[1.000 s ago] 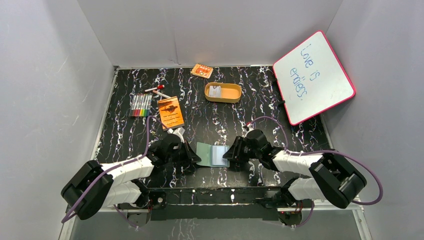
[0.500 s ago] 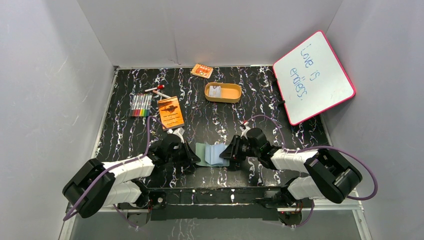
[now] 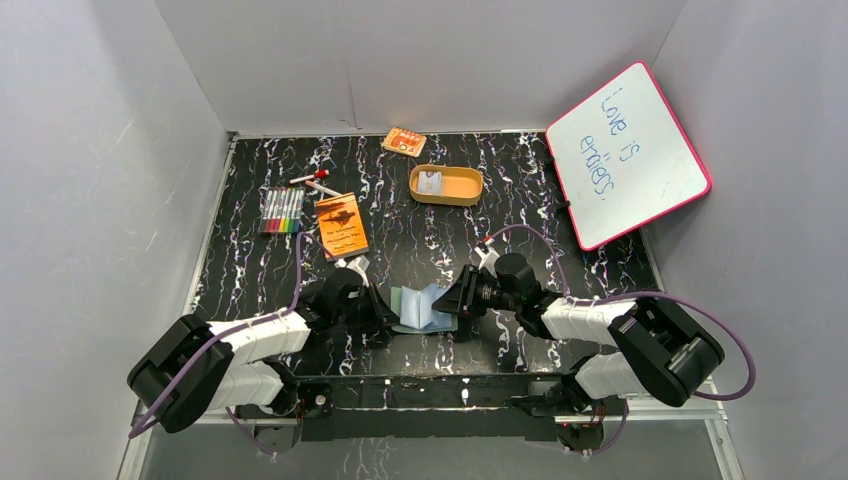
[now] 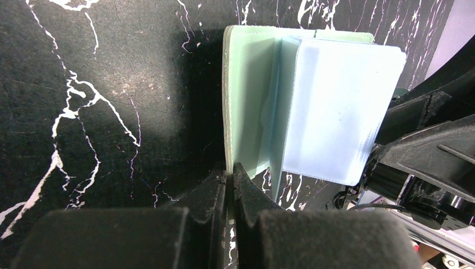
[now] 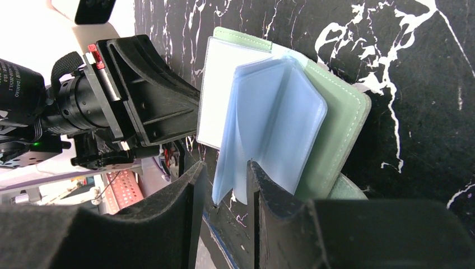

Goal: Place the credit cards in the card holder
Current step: Open the card holder at the center of the board.

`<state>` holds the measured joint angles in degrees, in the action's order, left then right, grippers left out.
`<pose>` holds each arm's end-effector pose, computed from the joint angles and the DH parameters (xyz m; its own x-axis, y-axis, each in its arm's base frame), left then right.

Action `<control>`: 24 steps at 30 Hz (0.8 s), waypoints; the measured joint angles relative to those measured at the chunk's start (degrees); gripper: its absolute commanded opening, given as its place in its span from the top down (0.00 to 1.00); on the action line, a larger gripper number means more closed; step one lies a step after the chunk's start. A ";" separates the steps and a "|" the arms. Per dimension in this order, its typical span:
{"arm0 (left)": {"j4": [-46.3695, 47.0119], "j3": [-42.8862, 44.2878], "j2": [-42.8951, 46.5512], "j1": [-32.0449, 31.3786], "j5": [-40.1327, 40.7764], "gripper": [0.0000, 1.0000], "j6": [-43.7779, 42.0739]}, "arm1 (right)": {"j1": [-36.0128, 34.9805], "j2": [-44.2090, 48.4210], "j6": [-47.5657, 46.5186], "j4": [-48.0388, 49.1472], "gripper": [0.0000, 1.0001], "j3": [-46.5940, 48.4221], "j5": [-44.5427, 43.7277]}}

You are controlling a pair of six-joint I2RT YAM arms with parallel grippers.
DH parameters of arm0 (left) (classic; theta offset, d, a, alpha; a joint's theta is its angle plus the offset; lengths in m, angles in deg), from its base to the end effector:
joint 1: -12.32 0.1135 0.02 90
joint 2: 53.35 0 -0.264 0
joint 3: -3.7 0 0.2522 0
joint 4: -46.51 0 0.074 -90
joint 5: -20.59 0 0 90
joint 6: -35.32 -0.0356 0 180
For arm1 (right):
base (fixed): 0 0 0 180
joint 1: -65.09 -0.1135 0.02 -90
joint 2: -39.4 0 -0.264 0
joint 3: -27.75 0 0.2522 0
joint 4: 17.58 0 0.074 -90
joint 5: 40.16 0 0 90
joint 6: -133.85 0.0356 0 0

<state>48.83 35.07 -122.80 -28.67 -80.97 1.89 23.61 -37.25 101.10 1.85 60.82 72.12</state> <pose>0.1570 -0.1459 0.1415 -0.8818 -0.3170 -0.3493 0.0535 0.6686 -0.7417 0.1704 0.1686 0.1528 -0.8993 0.2437 -0.3632 -0.2140 0.4790 0.8513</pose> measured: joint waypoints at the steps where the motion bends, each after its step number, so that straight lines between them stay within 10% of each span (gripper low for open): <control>1: 0.00 0.00 -0.02 0.00 0.00 1.00 0.00 | 0.00 0.00 0.00 0.00 0.62 0.00 0.00; 24: -0.07 0.00 -0.11 0.00 0.02 1.00 -0.02 | 0.00 -0.70 -1.92 -4.37 0.64 1.92 -1.29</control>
<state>48.76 35.07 -122.91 -28.67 -80.94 1.87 23.61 -37.95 99.18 -2.52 62.75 70.83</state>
